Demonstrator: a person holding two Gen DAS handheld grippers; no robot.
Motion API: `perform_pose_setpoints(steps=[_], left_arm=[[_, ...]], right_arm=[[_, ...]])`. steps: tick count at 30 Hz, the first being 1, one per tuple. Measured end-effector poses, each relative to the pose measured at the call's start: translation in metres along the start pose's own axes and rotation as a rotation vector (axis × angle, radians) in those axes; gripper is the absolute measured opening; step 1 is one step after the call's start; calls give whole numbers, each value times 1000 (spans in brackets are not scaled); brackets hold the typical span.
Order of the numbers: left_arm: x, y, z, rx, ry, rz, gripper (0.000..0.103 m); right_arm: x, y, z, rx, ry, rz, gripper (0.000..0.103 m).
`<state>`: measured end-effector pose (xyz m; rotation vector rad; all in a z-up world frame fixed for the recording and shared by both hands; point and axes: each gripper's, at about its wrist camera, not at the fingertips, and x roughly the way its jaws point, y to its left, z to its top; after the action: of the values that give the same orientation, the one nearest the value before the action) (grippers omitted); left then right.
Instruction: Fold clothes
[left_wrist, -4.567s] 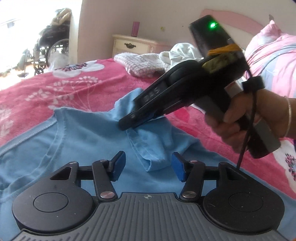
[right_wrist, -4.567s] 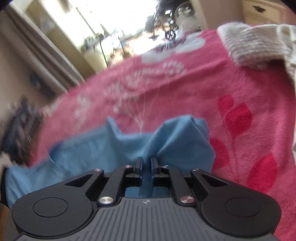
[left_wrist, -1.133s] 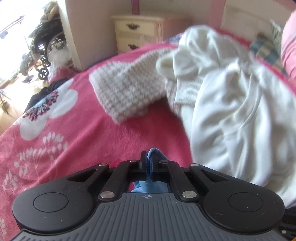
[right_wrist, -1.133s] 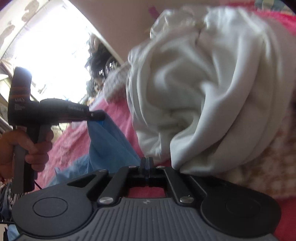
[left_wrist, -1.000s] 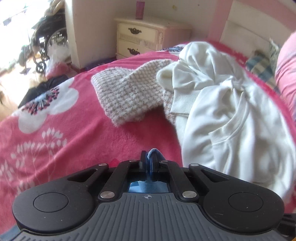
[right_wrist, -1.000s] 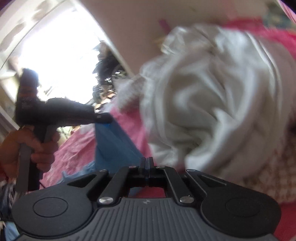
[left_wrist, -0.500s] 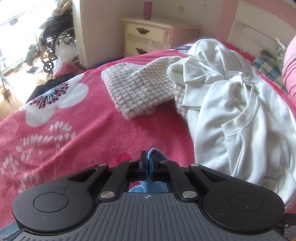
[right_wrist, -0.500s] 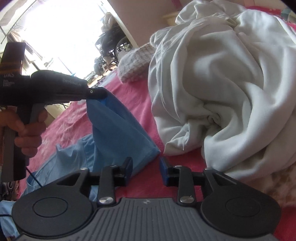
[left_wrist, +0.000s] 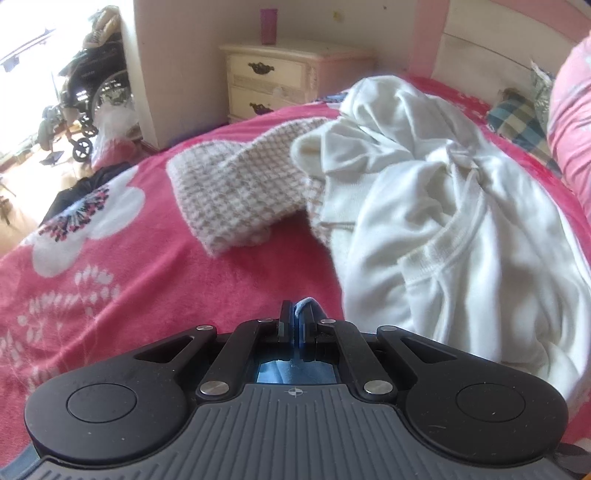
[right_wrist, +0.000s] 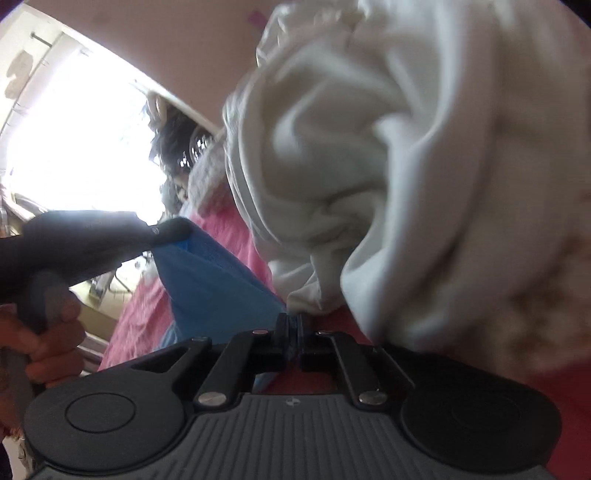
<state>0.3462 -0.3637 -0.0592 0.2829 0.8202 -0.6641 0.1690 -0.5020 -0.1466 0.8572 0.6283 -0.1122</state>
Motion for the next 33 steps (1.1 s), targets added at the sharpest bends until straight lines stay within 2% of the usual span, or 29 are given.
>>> perform_pose_setpoints(steps=[10,15,21,25,27,31,33], left_arm=[[-24,32,-10,-52,13,-15,0],[-54,62,-18,-95,-18,-37,0],[-91,107,-46,-175,-47,-7,0],[-108,131,-75,-218,-41,0,0],[-110,140,-92,-232,-12,4,0],[-105,160,-127,-238,119,24,4],[-108,172,-139,-265,160,34,14]], right_arm=[[-49,46,-12,-224,-129,48,3],[-60,88,-24,-440,-149,93,3],[-52,149,-68,-816,-91,142,3],[-41,163,-118,-1089,-40,133,3],[-35,169,-143,-1225,-13,127,3],[-23,182,-192,-1496,44,113,4],[-17,180,-199,-1516,81,111,5]])
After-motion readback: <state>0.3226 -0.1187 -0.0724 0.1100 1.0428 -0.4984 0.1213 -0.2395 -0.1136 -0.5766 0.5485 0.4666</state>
